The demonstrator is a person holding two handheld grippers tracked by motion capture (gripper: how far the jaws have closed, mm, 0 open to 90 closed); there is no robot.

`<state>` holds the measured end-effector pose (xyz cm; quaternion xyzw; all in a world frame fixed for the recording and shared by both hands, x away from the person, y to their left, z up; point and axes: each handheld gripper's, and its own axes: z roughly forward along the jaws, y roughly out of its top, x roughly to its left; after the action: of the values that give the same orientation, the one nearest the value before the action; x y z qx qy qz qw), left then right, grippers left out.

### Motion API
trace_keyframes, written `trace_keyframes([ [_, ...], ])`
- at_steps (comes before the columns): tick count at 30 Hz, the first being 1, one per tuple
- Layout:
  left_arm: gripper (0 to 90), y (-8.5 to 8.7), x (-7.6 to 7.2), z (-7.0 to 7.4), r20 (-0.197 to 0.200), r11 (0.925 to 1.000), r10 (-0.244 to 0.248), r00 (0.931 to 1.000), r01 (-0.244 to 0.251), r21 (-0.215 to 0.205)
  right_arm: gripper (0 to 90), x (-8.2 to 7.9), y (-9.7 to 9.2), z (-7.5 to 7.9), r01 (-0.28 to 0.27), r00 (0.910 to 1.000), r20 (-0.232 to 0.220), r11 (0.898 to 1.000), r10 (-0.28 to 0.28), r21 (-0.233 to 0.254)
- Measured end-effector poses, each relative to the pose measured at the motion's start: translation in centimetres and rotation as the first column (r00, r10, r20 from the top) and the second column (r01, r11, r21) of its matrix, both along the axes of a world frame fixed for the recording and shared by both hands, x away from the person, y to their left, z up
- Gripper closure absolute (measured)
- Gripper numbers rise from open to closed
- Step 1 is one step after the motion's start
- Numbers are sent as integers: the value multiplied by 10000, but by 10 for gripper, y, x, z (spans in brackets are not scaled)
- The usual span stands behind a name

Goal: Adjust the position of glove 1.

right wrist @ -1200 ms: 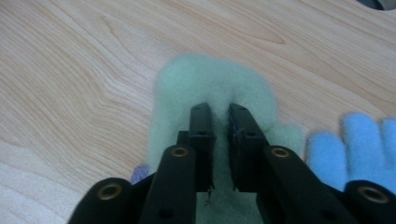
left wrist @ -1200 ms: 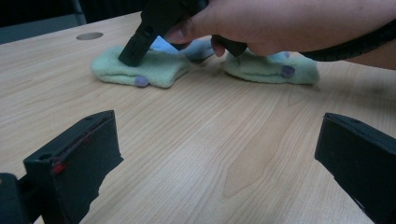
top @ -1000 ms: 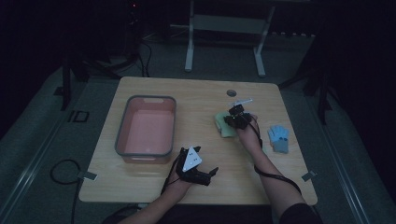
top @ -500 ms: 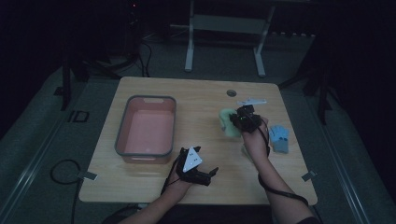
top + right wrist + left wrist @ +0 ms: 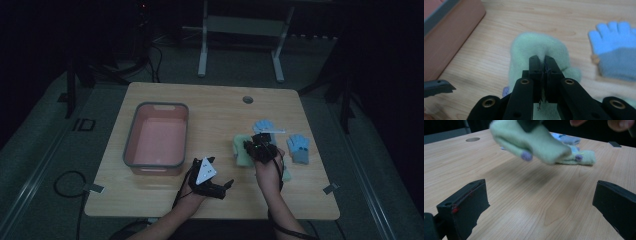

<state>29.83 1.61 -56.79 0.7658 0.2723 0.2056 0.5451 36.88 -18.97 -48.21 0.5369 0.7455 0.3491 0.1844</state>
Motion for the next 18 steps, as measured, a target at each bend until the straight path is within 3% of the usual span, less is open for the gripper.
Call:
trace_keyframes([
  [7, 3, 0, 0, 0, -28, 10000, -11, 10000, 11, -23, 856, -3, 1, -21, 309, 9990, -316, 9995, -312, -118],
  [13, 2, 0, 0, 0, -45, 10000, -11, 10000, 11, -33, 850, 4, 2, -46, 480, 9965, -665, 9978, -511, -467],
  [16, 3, 0, 0, 0, -47, 10000, -15, 10000, 15, -31, 805, 7, 2, -57, 456, 9949, -874, 9974, -504, -567],
  [18, 2, 0, 0, 0, -46, 10000, -21, 10000, 21, -29, 789, 7, 3, -62, 456, 9957, -778, 9976, -496, -523],
])
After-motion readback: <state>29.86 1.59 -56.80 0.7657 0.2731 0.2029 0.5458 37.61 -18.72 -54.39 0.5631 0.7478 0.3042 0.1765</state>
